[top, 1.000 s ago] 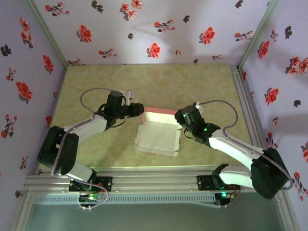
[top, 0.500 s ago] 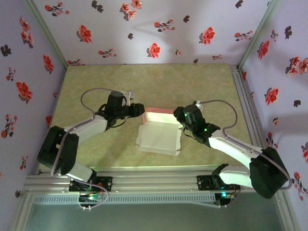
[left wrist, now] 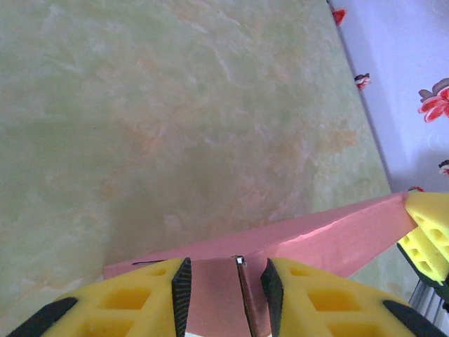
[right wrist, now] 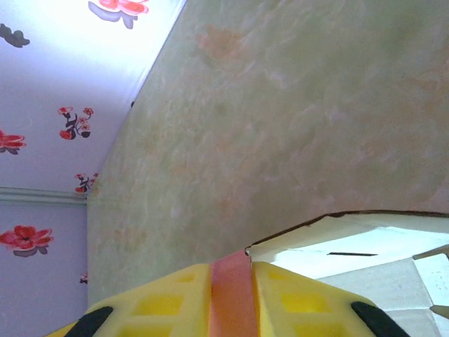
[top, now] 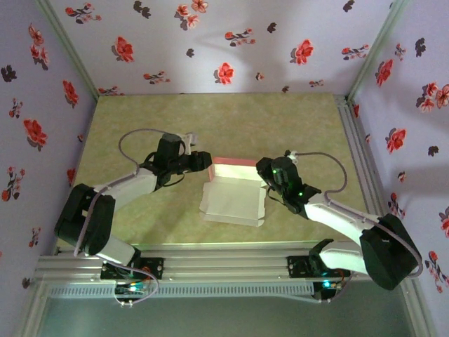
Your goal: Fold the paper box
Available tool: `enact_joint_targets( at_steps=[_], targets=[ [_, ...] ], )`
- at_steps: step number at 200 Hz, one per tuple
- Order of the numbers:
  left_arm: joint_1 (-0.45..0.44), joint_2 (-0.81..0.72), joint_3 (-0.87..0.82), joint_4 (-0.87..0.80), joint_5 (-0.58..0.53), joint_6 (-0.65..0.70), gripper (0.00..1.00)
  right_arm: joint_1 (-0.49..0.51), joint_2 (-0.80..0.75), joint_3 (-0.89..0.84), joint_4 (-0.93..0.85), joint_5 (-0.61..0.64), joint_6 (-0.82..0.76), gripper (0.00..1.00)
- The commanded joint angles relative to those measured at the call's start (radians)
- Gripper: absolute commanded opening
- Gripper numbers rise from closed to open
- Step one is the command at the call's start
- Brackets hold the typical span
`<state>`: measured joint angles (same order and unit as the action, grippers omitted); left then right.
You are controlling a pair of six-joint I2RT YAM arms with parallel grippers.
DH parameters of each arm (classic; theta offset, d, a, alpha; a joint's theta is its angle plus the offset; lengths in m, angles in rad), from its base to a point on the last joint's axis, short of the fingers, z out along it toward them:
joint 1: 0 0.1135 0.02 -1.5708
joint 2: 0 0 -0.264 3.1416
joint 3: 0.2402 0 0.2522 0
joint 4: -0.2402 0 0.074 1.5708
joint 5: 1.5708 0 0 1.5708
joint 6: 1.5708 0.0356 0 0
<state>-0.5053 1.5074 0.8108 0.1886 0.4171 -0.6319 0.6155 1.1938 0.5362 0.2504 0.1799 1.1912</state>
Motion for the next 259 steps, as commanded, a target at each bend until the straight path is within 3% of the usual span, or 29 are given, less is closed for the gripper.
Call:
enact_joint_targets(
  at_steps=[1,163,193,221,259],
  targets=[
    [-0.021,0.002,-0.039,-0.07,-0.023,-0.014,0.35,-0.009,-0.009,-0.017,0.064,0.009,0.035,0.2],
    [-0.055,0.013,-0.062,-0.013,-0.089,-0.068,0.33,-0.039,0.011,-0.089,0.202,0.041,0.166,0.11],
    [-0.057,0.013,-0.064,-0.01,-0.098,-0.072,0.33,-0.045,0.005,-0.091,0.173,0.034,0.166,0.27],
    [-0.059,0.017,-0.065,-0.005,-0.108,-0.077,0.33,-0.062,-0.016,-0.086,0.111,-0.003,0.134,0.32],
    [-0.065,0.028,-0.065,0.002,-0.116,-0.08,0.33,-0.09,-0.085,-0.061,-0.038,-0.102,0.007,0.46]
  ],
)
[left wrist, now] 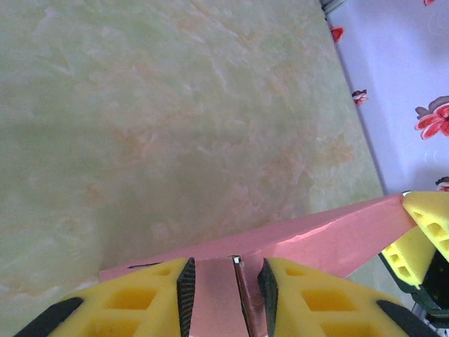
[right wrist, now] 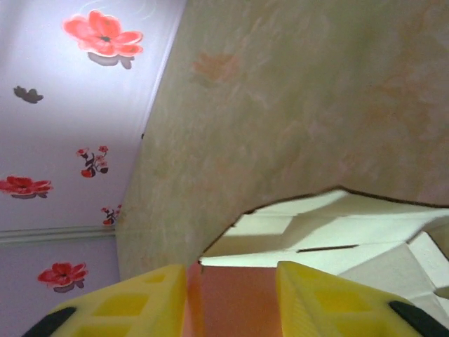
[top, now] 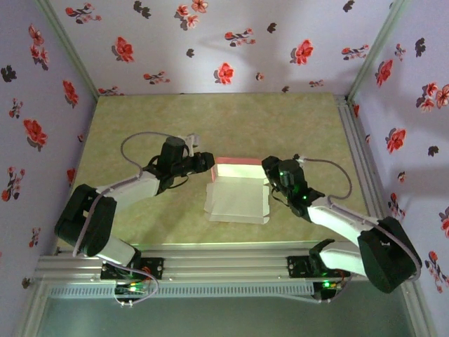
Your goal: Fold the paper box
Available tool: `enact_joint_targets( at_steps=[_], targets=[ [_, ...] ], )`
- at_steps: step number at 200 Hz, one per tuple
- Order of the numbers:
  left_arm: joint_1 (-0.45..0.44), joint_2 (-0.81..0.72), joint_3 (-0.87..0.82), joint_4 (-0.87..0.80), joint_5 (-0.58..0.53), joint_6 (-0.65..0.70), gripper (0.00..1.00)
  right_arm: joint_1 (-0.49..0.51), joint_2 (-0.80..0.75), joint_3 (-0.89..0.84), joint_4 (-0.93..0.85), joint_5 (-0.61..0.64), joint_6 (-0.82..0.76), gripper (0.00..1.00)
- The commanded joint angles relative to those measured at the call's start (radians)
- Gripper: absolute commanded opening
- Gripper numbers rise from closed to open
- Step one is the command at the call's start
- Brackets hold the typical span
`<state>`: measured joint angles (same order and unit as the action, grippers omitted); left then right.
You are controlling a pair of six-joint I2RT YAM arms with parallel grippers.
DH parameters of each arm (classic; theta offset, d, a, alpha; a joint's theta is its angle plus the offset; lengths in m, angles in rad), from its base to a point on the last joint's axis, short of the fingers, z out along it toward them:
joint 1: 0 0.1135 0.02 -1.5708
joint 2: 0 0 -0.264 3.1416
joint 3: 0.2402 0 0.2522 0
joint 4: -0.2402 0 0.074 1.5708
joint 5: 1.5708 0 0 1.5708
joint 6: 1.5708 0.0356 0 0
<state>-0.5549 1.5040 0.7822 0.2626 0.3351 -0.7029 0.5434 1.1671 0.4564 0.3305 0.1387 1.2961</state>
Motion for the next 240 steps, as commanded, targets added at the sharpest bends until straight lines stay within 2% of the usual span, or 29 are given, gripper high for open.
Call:
enact_joint_targets(
  at_steps=[1,35,74,96,120,148,177,206,240],
  targets=[
    [-0.017,0.032,-0.037,-0.072,-0.034,-0.009,0.33,-0.019,-0.061,0.02,-0.123,-0.063,-0.103,0.47],
    [-0.018,0.033,-0.034,-0.076,-0.041,-0.006,0.33,-0.054,-0.189,0.022,-0.312,-0.11,-0.23,0.5],
    [-0.017,0.035,-0.032,-0.081,-0.041,0.007,0.32,-0.098,-0.213,0.093,-0.544,-0.195,-0.396,0.37],
    [-0.02,0.032,-0.032,-0.083,-0.047,0.026,0.32,-0.101,-0.201,0.119,-0.635,-0.122,-0.477,0.32],
    [-0.024,0.033,-0.032,-0.091,-0.058,0.036,0.32,-0.122,-0.212,0.143,-0.694,-0.076,-0.624,0.37],
    [-0.029,0.044,-0.031,-0.094,-0.068,0.043,0.32,-0.133,-0.167,0.245,-0.827,0.004,-0.827,0.41],
    [-0.038,0.051,-0.031,-0.092,-0.075,0.046,0.32,-0.146,-0.096,0.329,-0.823,-0.032,-0.985,0.47],
    [-0.04,0.052,-0.034,-0.094,-0.078,0.051,0.32,-0.159,0.044,0.447,-0.874,-0.053,-1.097,0.51],
    [-0.045,0.042,-0.026,-0.106,-0.084,0.077,0.32,-0.163,0.146,0.533,-0.901,-0.063,-1.146,0.52]
  ],
)
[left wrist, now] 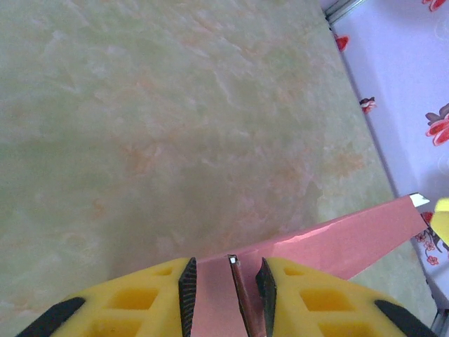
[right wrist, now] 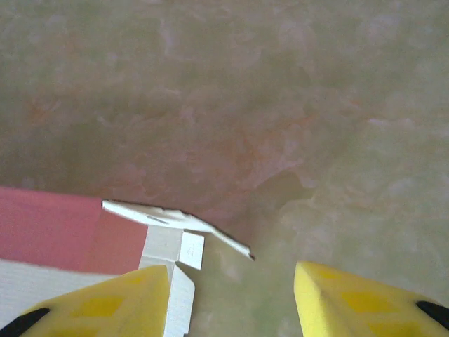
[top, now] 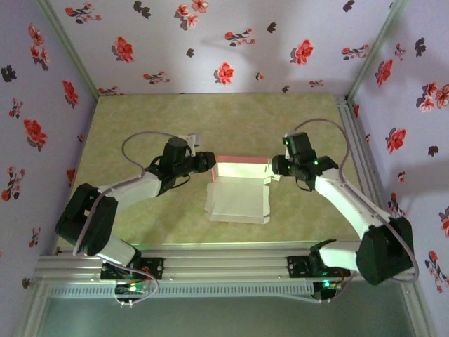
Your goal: Fold the paper box
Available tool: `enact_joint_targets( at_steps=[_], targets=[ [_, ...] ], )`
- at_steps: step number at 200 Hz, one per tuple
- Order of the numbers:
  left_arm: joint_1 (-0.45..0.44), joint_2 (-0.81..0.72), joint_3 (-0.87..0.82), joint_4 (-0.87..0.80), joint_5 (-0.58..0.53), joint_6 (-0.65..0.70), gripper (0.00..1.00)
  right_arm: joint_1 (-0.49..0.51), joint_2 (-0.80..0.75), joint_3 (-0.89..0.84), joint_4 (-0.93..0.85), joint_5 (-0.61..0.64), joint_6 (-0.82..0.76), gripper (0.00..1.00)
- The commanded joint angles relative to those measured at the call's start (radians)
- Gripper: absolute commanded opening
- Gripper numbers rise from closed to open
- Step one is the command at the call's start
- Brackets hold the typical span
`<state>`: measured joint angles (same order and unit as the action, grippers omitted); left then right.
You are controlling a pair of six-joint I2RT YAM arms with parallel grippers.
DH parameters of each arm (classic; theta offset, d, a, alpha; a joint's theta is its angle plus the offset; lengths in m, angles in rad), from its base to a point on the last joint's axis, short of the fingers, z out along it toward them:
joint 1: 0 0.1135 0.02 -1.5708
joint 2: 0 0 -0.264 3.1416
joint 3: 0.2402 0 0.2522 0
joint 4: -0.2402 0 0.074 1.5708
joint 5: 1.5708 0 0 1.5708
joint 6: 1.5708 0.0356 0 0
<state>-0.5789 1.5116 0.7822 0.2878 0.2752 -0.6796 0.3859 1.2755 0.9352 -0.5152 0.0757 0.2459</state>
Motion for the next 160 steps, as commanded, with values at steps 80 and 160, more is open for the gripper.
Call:
enact_joint_targets(
  at_steps=[80,160],
  targets=[
    [-0.027,0.006,0.001,-0.214,-0.042,0.057,0.3,-0.06,0.162,0.214,-0.21,-0.124,-0.275,0.5],
    [-0.035,0.001,0.003,-0.233,-0.065,0.037,0.3,-0.068,0.224,0.303,-0.353,-0.209,-0.341,0.4]
  ],
)
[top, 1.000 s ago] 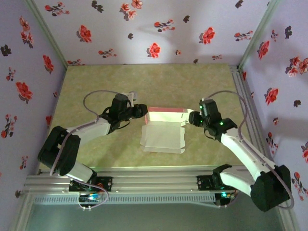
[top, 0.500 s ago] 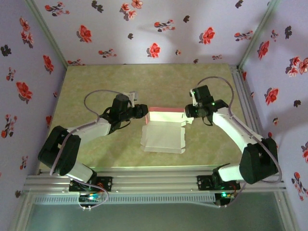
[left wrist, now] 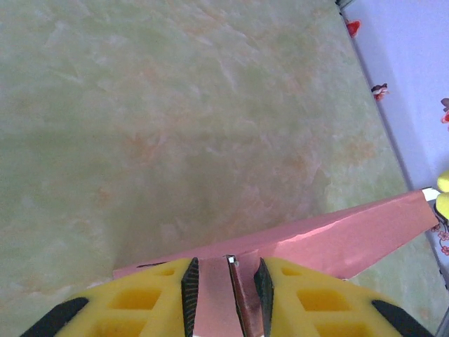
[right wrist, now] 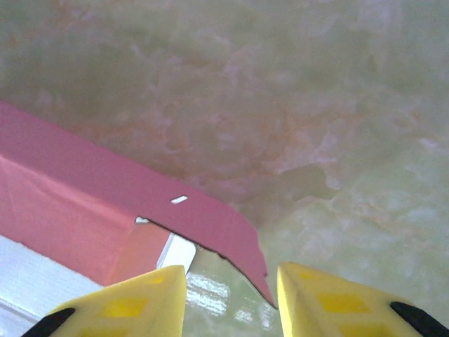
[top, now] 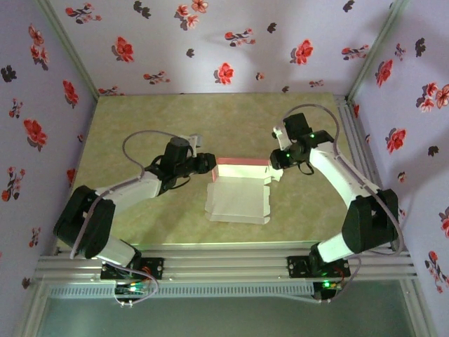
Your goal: Fold the paper box
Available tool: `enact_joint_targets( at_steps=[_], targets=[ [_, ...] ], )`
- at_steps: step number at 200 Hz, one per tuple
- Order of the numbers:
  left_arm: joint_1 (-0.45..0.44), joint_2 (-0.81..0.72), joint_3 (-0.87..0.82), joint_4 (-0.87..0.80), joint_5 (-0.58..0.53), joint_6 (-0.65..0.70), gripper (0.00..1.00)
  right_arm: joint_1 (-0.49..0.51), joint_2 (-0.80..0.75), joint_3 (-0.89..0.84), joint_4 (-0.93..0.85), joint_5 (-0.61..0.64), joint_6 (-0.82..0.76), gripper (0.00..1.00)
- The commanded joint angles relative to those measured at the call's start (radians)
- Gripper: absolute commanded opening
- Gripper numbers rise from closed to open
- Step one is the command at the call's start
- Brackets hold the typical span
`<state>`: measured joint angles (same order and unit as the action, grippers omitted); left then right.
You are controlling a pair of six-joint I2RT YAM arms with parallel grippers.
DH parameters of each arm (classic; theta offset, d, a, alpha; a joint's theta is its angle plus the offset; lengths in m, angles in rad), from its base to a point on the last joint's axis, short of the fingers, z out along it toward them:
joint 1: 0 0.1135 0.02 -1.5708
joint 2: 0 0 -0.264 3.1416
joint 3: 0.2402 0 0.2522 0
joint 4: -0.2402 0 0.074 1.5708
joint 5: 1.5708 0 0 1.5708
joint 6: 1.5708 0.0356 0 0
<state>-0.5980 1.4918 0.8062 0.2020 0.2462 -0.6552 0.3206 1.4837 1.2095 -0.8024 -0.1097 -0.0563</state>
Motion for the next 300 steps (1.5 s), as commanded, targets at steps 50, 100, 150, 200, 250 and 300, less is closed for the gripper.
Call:
enact_joint_targets(
  at_steps=[50,100,150,200,250,300],
  targets=[
    [-0.016,0.027,-0.009,-0.149,-0.041,0.013,0.31,-0.005,0.034,0.019,-0.057,0.018,-0.047,0.36],
    [-0.016,0.027,-0.002,-0.16,-0.036,0.018,0.31,-0.004,0.047,0.013,-0.041,0.025,-0.039,0.27],
    [-0.024,0.034,-0.002,-0.142,-0.037,-0.012,0.3,0.007,0.028,0.027,-0.06,0.071,0.029,0.14],
    [-0.065,0.02,0.001,-0.158,-0.107,-0.072,0.3,0.083,-0.059,-0.019,-0.013,0.133,0.163,0.04],
    [-0.126,0.011,0.025,-0.218,-0.237,-0.078,0.3,0.109,-0.088,-0.041,0.014,0.099,0.321,0.01],
    [-0.163,0.015,0.034,-0.225,-0.272,-0.084,0.29,0.106,-0.07,-0.029,0.021,0.058,0.427,0.01]
  ],
)
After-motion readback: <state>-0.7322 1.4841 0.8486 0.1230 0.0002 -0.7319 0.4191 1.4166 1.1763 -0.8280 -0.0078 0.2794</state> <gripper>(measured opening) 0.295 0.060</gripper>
